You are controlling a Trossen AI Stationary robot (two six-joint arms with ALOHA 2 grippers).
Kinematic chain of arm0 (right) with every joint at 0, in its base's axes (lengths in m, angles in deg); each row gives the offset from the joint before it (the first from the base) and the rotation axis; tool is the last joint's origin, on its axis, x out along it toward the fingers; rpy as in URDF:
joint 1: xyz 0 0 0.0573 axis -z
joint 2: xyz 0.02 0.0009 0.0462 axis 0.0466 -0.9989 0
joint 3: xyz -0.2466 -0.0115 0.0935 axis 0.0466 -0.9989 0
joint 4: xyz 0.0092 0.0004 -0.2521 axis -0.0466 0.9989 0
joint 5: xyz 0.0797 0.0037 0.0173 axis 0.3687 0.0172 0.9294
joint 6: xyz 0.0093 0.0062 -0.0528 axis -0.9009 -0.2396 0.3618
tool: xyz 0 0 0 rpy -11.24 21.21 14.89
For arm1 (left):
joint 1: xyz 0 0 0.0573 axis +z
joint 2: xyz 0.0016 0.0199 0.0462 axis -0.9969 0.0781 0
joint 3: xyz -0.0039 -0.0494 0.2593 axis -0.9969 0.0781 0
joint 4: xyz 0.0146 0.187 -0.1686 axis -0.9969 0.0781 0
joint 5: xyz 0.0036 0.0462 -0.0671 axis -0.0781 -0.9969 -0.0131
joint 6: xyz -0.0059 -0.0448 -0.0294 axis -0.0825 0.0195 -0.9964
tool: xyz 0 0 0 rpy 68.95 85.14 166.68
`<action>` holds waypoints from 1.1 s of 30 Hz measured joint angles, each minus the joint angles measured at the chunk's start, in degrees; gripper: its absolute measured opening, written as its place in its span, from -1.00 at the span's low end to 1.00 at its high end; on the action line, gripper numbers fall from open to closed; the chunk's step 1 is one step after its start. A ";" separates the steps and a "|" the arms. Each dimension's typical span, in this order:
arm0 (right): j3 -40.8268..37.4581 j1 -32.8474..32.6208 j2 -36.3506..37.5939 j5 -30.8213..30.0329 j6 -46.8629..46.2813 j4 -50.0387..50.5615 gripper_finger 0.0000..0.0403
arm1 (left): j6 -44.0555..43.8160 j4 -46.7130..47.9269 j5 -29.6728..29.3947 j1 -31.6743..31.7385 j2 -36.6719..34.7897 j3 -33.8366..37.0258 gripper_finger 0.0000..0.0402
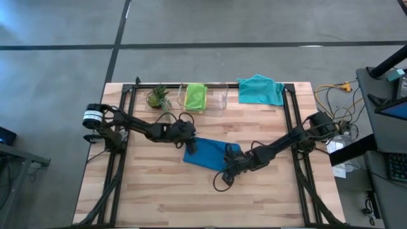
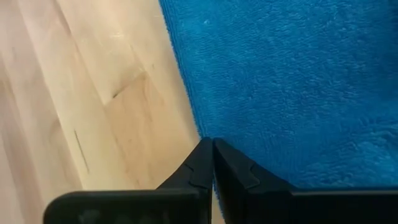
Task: Fold microfiber towels
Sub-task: Fold the bottom blue towel
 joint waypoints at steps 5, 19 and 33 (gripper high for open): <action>0.00 0.00 0.54 0.42 -0.04 0.11 -0.96 | -3.55 0.11 -1.15 2.23 -1.02 -0.09 -0.33; -2.05 5.41 10.11 -8.12 1.42 8.44 -0.96 | -4.39 0.81 13.06 -5.40 -4.12 -0.13 -0.33; -2.38 18.37 8.10 -0.86 8.65 14.20 -0.96 | -7.41 0.16 15.71 -8.96 2.29 -0.04 -0.33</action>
